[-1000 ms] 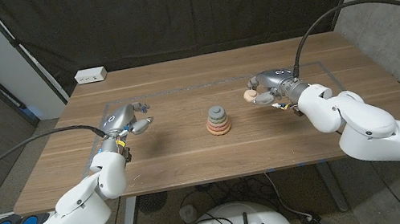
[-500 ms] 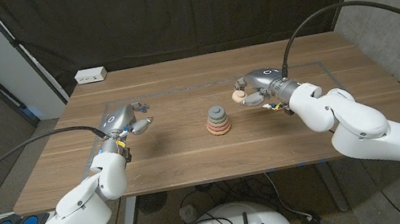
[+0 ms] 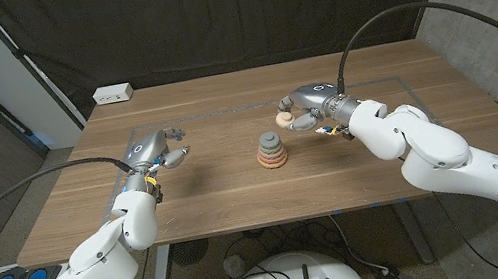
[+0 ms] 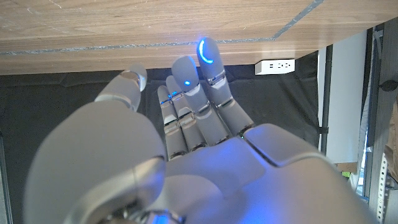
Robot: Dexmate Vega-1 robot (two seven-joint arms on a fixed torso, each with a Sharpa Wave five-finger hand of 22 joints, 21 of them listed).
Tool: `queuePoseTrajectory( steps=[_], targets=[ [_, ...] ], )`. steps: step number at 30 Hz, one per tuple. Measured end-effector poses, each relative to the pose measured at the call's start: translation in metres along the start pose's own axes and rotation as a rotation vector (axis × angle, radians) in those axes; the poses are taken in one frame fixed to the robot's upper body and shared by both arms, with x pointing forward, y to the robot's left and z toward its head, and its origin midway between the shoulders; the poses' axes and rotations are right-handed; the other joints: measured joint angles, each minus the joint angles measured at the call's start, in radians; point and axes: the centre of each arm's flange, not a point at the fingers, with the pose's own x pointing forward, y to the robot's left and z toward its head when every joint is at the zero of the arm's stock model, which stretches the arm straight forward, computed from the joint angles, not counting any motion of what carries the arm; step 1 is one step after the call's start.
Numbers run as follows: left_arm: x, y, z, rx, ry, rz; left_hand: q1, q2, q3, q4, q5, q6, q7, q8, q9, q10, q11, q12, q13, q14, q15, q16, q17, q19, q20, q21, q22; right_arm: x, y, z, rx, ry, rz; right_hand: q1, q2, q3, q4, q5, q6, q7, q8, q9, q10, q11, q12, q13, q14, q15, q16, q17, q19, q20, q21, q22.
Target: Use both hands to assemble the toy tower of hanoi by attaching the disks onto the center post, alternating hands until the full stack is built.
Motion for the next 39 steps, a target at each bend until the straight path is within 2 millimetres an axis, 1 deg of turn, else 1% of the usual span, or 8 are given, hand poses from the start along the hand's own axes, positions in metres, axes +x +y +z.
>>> queuePoseTrajectory(
  steps=[4, 6, 23, 27, 31, 32, 37, 39],
  targets=[
    [0.000, -0.001, -0.001, 0.004, -0.005, -0.002, -0.001, -0.001, 0.000, 0.000, 0.000, 0.000, 0.000, 0.000, 0.000, 0.000, 0.000, 0.000, 0.000, 0.000, 0.000, 0.000, 0.000, 0.000, 0.000, 0.000, 0.000, 0.004, -0.002, 0.004, -0.005, -0.013, -0.001, 0.000, 0.000, 0.000, 0.000, 0.000, 0.000, 0.000, 0.000, 0.000, 0.000, 0.000, 0.000, -0.001, 0.004, -0.004, 0.000, 0.000, 0.000, 0.000, 0.000, 0.000],
    [0.001, -0.001, -0.002, 0.007, -0.007, -0.003, -0.001, -0.001, 0.000, 0.000, 0.000, 0.000, 0.000, 0.000, 0.000, 0.000, 0.000, 0.000, 0.000, 0.000, 0.000, 0.000, 0.000, 0.000, 0.000, 0.000, 0.000, 0.005, -0.002, 0.005, -0.008, -0.017, 0.000, 0.000, 0.000, 0.004, -0.004, 0.000, 0.000, 0.000, -0.001, 0.000, 0.000, 0.000, -0.001, -0.001, 0.006, -0.006, 0.000, 0.000, 0.000, 0.000, 0.000, 0.000],
    [0.002, 0.001, -0.005, 0.012, -0.015, -0.003, -0.001, -0.001, 0.000, 0.000, 0.000, 0.000, 0.000, 0.000, 0.000, 0.002, -0.002, 0.000, 0.000, 0.004, 0.003, 0.000, -0.004, 0.000, 0.000, 0.000, 0.000, 0.024, -0.003, 0.022, -0.019, -0.054, 0.033, 0.000, 0.000, 0.004, -0.004, 0.000, 0.000, 0.000, -0.004, -0.005, 0.006, 0.006, -0.006, 0.002, 0.006, -0.006, 0.007, 0.000, 0.000, 0.000, 0.000, 0.005],
    [0.003, 0.000, -0.006, 0.012, -0.012, -0.002, -0.001, -0.001, 0.004, 0.004, 0.000, 0.001, -0.001, 0.000, 0.000, 0.006, -0.005, 0.000, 0.000, 0.014, -0.007, 0.004, 0.001, 0.000, 0.000, 0.008, 0.000, 0.028, -0.001, 0.024, -0.019, -0.055, 0.049, 0.000, 0.000, 0.004, -0.004, 0.000, 0.000, 0.000, -0.004, -0.005, 0.007, 0.007, -0.009, 0.002, 0.006, -0.006, 0.007, 0.000, 0.000, 0.000, 0.000, 0.005],
    [0.003, 0.000, -0.007, 0.011, -0.008, -0.002, -0.001, -0.001, 0.007, 0.002, 0.000, 0.005, -0.005, 0.000, 0.000, 0.006, -0.005, 0.000, 0.000, 0.014, -0.007, 0.004, 0.005, 0.000, 0.000, 0.008, 0.000, 0.028, 0.000, 0.024, -0.025, -0.055, 0.061, 0.000, 0.000, 0.004, -0.004, -0.001, 0.000, 0.000, -0.008, -0.004, 0.007, 0.007, -0.012, 0.002, 0.006, -0.006, 0.007, 0.000, 0.000, 0.000, -0.006, 0.004],
    [0.003, 0.000, -0.007, 0.011, -0.007, -0.004, -0.001, -0.001, 0.007, 0.002, 0.000, 0.005, -0.005, 0.000, 0.000, 0.006, -0.006, 0.000, 0.000, 0.014, -0.007, 0.004, 0.004, 0.002, -0.002, 0.008, 0.000, 0.035, 0.000, 0.028, -0.017, -0.059, 0.062, 0.000, 0.000, 0.004, -0.004, -0.001, 0.000, 0.000, -0.008, -0.004, 0.007, 0.007, -0.012, 0.002, 0.006, -0.006, 0.007, 0.000, 0.000, 0.000, -0.008, 0.004],
    [0.005, 0.000, -0.008, 0.011, -0.004, -0.002, -0.001, -0.001, 0.010, -0.001, 0.000, 0.005, -0.005, 0.000, 0.000, 0.006, -0.005, 0.000, 0.000, 0.019, -0.007, 0.005, 0.004, 0.016, -0.005, 0.008, 0.000, 0.036, 0.001, 0.029, -0.022, -0.058, 0.076, -0.005, 0.005, 0.004, -0.004, -0.001, 0.000, 0.000, -0.008, -0.004, 0.007, 0.007, -0.012, 0.002, 0.005, -0.006, 0.007, 0.000, 0.000, 0.000, -0.008, 0.002],
    [0.005, 0.000, -0.009, 0.007, -0.001, -0.007, -0.001, -0.001, 0.012, -0.004, 0.000, 0.005, -0.005, 0.000, 0.000, 0.006, -0.005, 0.000, 0.000, 0.029, -0.011, 0.012, 0.009, 0.016, -0.005, 0.008, 0.000, 0.040, 0.001, 0.031, -0.020, -0.059, 0.080, -0.005, 0.005, 0.004, -0.004, -0.001, 0.000, 0.000, -0.008, -0.004, 0.007, 0.007, -0.010, 0.002, 0.006, -0.006, 0.007, 0.000, 0.000, 0.000, -0.008, 0.004]
  ],
)
